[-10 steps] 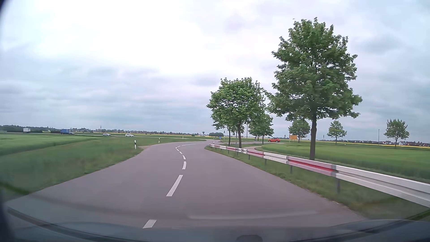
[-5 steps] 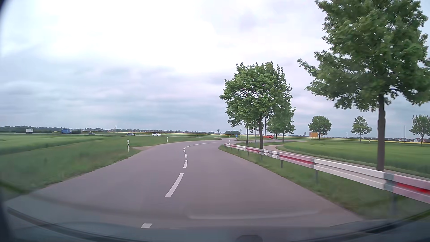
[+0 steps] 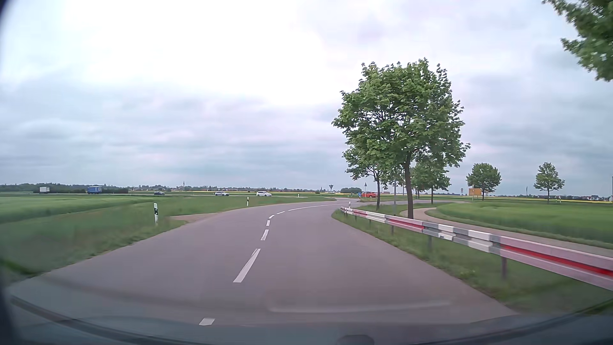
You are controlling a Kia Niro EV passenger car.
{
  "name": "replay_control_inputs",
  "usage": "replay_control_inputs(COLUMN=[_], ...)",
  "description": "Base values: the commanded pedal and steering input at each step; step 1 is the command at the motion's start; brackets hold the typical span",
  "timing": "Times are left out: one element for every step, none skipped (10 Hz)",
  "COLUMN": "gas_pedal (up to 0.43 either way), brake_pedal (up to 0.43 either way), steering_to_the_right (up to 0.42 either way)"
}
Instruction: Follow the waypoints while adhering to traffic rules and regulations
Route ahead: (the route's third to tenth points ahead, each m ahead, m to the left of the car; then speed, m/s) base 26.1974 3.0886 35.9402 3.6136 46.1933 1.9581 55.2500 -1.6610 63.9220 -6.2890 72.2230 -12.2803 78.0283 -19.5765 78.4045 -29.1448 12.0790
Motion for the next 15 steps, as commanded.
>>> replay_control_inputs(gas_pedal=[0.028, 0.028, 0.028, 0.028, 0.028, 0.028, 0.028, 0.028, 0.028, 0.028, 0.028, 0.02, 0.0, 0.0, 0.0], brake_pedal=[0.0, 0.0, 0.0, 0.0, 0.0, 0.0, 0.0, 0.0, 0.0, 0.0, 0.0, 0.0, 0.0, 0.0, 0.0], steering_to_the_right=[-0.036, -0.033, -0.027, -0.022, -0.016, -0.014, -0.013, -0.009, -0.009, -0.008, -0.004, -0.001, -0.001, -0.001, 0.0])
